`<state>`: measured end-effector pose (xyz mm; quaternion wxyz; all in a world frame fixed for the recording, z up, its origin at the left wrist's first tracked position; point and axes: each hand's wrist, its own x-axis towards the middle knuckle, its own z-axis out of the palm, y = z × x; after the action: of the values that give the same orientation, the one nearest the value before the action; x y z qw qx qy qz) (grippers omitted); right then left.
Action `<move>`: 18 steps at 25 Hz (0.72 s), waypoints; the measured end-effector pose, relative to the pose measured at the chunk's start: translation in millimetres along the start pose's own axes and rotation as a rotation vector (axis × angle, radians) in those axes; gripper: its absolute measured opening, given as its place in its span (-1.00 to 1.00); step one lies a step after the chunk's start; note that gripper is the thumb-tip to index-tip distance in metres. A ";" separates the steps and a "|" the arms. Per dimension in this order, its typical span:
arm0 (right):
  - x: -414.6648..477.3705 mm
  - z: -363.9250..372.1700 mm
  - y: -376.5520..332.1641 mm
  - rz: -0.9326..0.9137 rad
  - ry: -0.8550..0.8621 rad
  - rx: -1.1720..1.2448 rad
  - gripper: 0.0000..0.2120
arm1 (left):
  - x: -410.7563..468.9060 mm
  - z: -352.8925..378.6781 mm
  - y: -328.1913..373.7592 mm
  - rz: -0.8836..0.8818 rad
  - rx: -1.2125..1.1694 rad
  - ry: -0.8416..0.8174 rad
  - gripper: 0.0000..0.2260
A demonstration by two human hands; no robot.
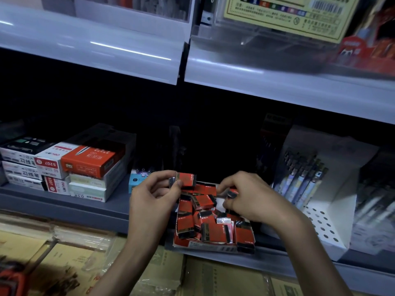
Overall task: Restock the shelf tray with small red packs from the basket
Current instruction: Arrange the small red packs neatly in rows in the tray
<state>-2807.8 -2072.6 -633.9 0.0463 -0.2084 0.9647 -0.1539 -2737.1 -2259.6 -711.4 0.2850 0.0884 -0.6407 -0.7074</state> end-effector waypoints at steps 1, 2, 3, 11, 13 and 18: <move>-1.7 -4.4 2.1 -0.010 -0.013 0.001 -0.62 | 0.7 0.6 -0.4 -0.003 -0.005 0.001 -0.86; -3.9 -8.8 3.7 -0.016 -0.020 -0.001 -0.60 | 1.0 1.0 -0.9 -0.008 -0.008 0.001 -0.86; -6.5 -12.6 4.7 -0.024 -0.018 0.017 -0.60 | 1.3 1.3 -1.6 -0.012 -0.009 0.001 -0.86; -22.6 -14.6 9.7 -0.105 0.096 0.327 -0.59 | 2.1 2.9 -2.2 -0.013 -0.027 0.009 -0.85; -23.1 -12.3 12.7 -0.096 0.134 0.349 -0.64 | 1.4 3.0 -1.8 -0.011 -0.025 0.008 -0.85; -22.8 -8.1 14.4 -0.069 0.246 0.286 -0.76 | 0.3 1.8 -0.7 -0.006 -0.017 -0.002 -0.85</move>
<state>-2793.9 -2048.4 -630.2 -0.0482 -0.2120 0.9237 -0.3153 -2738.4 -2258.1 -711.7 0.2830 0.0875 -0.6346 -0.7139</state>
